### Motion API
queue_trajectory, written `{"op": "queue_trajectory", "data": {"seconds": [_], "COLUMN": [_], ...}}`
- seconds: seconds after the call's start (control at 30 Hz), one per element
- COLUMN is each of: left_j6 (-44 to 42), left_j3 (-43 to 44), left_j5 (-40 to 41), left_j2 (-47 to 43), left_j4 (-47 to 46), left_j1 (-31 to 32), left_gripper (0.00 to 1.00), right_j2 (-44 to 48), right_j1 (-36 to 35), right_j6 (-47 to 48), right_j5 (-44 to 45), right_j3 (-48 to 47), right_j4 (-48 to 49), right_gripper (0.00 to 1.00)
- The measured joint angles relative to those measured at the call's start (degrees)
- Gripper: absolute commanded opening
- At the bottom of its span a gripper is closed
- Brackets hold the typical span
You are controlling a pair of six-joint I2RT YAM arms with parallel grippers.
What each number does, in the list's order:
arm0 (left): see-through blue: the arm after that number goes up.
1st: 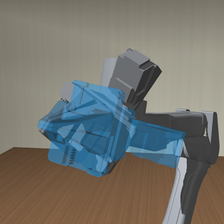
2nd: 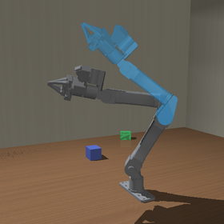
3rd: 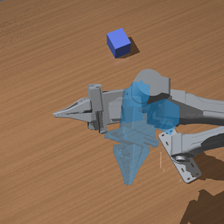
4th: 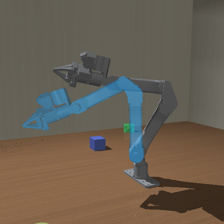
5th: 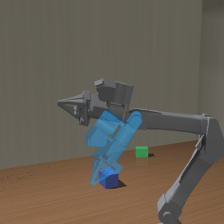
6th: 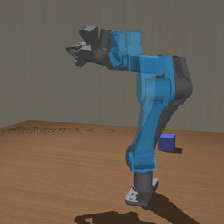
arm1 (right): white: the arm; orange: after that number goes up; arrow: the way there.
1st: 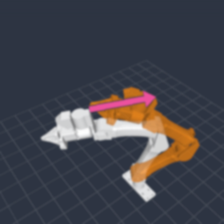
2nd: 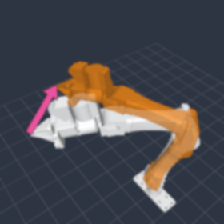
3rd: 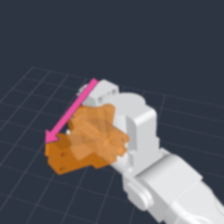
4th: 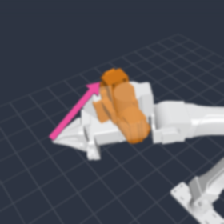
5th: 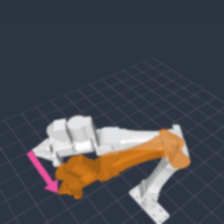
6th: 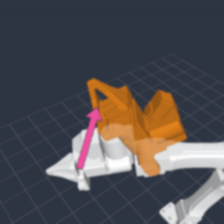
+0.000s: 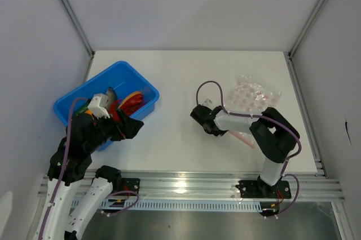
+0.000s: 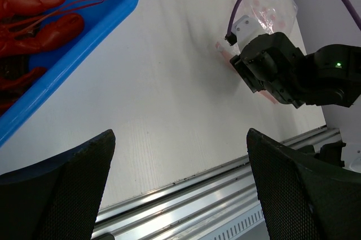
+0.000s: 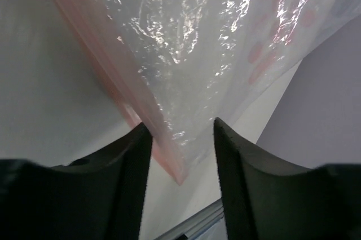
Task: Place the food in the zip-top bag and seal the zipper
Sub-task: Pick up the zipper food storage bag at the center of the board, then open the zipper of the food storage bag at the center of the board.
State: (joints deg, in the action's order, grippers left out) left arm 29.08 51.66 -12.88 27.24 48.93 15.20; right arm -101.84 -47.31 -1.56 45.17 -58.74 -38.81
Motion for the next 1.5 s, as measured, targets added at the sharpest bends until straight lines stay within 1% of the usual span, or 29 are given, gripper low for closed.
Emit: {"op": "queue_trajectory", "data": {"seconds": [0.03, 0.07, 0.1, 0.13, 0.2, 0.3, 0.37, 0.43, 0.57, 0.7, 0.77, 0.83, 0.9, 1.0, 1.1, 1.2, 1.27, 1.37, 1.5], "left_j6": [0.0, 0.0, 0.0, 0.0, 0.0, 0.0, 0.0, 0.0, 0.0, 0.0, 0.0, 0.0, 0.0, 1.0, 2.3, 3.1, 3.6, 3.9, 3.9], "left_j3": [0.0, 0.0, 0.0, 0.0, 0.0, 0.0, 0.0, 0.0, 0.0, 0.7, 1.2, 1.7, 1.7, 1.6, 1.1, 1.0, 1.1, 1.2, 2.6], "left_j5": [0.0, 0.0, 0.0, -0.1, -0.2, -0.6, -0.8, -0.8, -0.7, 0.9, 1.1, -0.4, -3.8, -8.7, -9.9, -7.5, -5.7, -3.1, 1.3], "left_j2": [0.0, 0.0, 0.0, 0.0, 0.0, 0.0, 0.0, 0.2, 1.0, 2.6, 3.3, 4.0, 4.9, 7.4, 10.8, 15.4, 18.9, 24.1, 31.8], "left_j4": [0.0, 0.0, 0.0, 0.0, 0.0, 0.0, 0.0, -0.1, -0.3, -0.2, -0.4, -1.4, -3.7, -8.1, -12.4, -17.0, -19.7, -23.6, -27.6], "left_j1": [0.0, 0.0, 0.0, 0.0, 0.0, 0.0, 0.0, 0.0, 0.0, 0.0, 0.0, 0.0, -0.1, 0.7, 4.6, 13.4, 17.8, 21.0, 24.2], "left_gripper": [0.99, 0.99, 0.99, 0.99, 0.99, 0.99, 0.99, 0.99, 0.99, 0.99, 0.96, 0.92, 0.87, 0.85, 0.86, 0.88, 0.88, 0.88, 0.88], "right_j2": [-0.9, -1.6, -2.3, -2.9, -3.4, -3.6, -3.6, -3.6, -3.4, -2.5, -2.4, -1.9, -0.7, 1.1, 3.8, 5.8, 6.7, 8.1, 10.5], "right_j1": [0.4, 0.7, 1.2, 1.7, 2.6, 4.1, 5.0, 6.1, 8.5, 13.2, 15.9, 18.0, 18.7, 17.6, 15.4, 12.5, 10.9, 9.4, 9.2], "right_j6": [0.2, 0.3, 0.5, 0.8, 1.0, 1.5, 2.1, 3.0, 3.7, 2.1, 0.8, -0.4, -1.7, -4.1, -6.9, -9.6, -11.5, -13.5, -15.7], "right_j5": [1.0, 1.6, 2.4, 3.3, 4.5, 6.5, 7.1, 7.4, 5.7, -2.8, -8.6, -13.2, -17.7, -24.0, -30.1, -34.8, -37.2, -40.2, -43.9], "right_j3": [0.0, 0.0, 0.0, 0.0, 0.0, -1.0, -3.4, -7.6, -18.9, -32.0, -38.1, -41.7, -42.6, -41.9, -39.1, -38.3, -38.3, -38.3, -37.7], "right_j4": [0.5, 0.9, 1.5, 2.1, 2.7, 3.1, 2.8, 1.9, -0.5, -5.7, -8.9, -11.1, -12.9, -15.3, -15.9, -16.9, -16.9, -16.8, -16.3], "right_gripper": [0.40, 0.27, 0.22, 0.12, 0.01, 0.00, 0.00, 0.00, 0.00, 0.00, 0.00, 0.00, 0.00, 0.00, 0.00, 0.00, 0.00, 0.00, 0.00]}}
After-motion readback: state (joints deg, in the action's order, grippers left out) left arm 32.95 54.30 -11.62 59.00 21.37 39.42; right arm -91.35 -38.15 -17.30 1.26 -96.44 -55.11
